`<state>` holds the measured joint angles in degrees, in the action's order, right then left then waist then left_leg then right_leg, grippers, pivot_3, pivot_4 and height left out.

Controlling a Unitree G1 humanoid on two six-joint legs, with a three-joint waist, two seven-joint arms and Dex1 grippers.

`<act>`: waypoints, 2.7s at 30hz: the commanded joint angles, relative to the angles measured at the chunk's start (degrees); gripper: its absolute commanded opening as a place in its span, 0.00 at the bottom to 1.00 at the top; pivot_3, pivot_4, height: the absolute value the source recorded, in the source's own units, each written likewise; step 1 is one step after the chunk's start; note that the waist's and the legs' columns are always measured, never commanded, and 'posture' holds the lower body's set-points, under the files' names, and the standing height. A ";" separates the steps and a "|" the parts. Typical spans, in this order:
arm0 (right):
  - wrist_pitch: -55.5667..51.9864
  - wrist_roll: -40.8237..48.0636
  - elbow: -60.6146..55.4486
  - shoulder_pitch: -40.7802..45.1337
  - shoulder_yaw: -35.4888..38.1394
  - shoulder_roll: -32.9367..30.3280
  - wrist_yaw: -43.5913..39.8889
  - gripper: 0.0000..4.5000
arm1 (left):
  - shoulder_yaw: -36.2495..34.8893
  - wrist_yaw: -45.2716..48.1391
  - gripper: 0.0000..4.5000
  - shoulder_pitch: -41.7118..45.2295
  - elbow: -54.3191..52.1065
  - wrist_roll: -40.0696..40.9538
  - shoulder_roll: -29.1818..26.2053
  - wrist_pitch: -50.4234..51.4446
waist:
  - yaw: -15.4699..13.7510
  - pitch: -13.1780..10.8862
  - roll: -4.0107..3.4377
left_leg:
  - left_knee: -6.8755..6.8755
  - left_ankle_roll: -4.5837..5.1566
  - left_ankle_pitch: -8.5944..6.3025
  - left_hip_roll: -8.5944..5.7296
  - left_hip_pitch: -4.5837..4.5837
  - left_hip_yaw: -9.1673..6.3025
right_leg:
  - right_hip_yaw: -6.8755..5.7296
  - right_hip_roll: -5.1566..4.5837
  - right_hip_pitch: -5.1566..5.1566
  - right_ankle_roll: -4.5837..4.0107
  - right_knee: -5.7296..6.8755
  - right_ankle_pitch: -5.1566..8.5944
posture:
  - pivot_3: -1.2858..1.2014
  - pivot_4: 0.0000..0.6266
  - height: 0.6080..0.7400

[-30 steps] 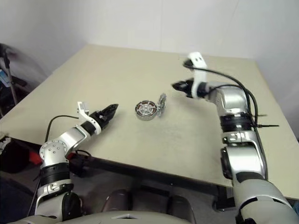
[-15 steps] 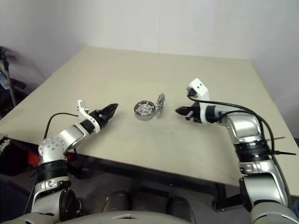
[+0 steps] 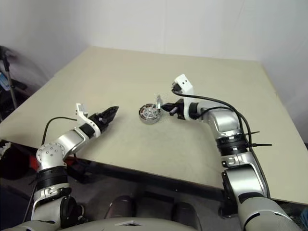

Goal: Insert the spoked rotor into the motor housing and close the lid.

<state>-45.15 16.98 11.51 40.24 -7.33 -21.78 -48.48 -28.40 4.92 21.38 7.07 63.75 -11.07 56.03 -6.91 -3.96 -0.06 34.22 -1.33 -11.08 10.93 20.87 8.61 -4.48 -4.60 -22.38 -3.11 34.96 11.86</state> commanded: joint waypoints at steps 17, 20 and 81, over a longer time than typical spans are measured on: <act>10.65 -4.50 16.63 1.56 0.74 12.12 11.26 0.01 | -2.12 -1.84 0.66 -1.45 -5.24 1.91 -0.84 -0.89 | 0.19 0.01 0.01 | -0.01 -0.06 0.03 0.01 -0.14 -0.02 | 0.00 0.00 0.11 0.01 0.03 0.00 | 0.52 0.00 1.00; 10.04 -4.08 19.36 2.35 2.45 12.77 12.62 0.01 | -2.04 -1.91 0.66 -1.13 -4.98 1.64 -0.81 -1.22 | 0.32 0.01 0.01 | -0.02 -0.07 0.03 0.01 -0.35 -0.02 | 0.01 0.00 0.27 0.14 0.03 0.08 | 0.52 0.00 1.00; 59.06 -14.72 50.14 7.50 3.79 17.72 6.41 0.99 | 3.51 7.48 0.66 1.12 -6.92 -5.22 -7.48 -2.27 | 1.82 0.00 0.01 | -0.05 0.07 -0.05 0.06 -0.22 0.02 | 0.02 0.02 0.12 -0.09 0.07 -0.02 | 0.52 0.00 1.00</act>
<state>13.76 2.77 61.07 46.71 -3.58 -3.93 -42.32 -23.86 12.21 21.86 1.92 57.94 -17.84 54.42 -5.09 -3.96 -0.05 34.17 -1.26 -11.14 10.99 20.65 8.63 -4.46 -4.58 -22.27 -3.20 35.02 11.83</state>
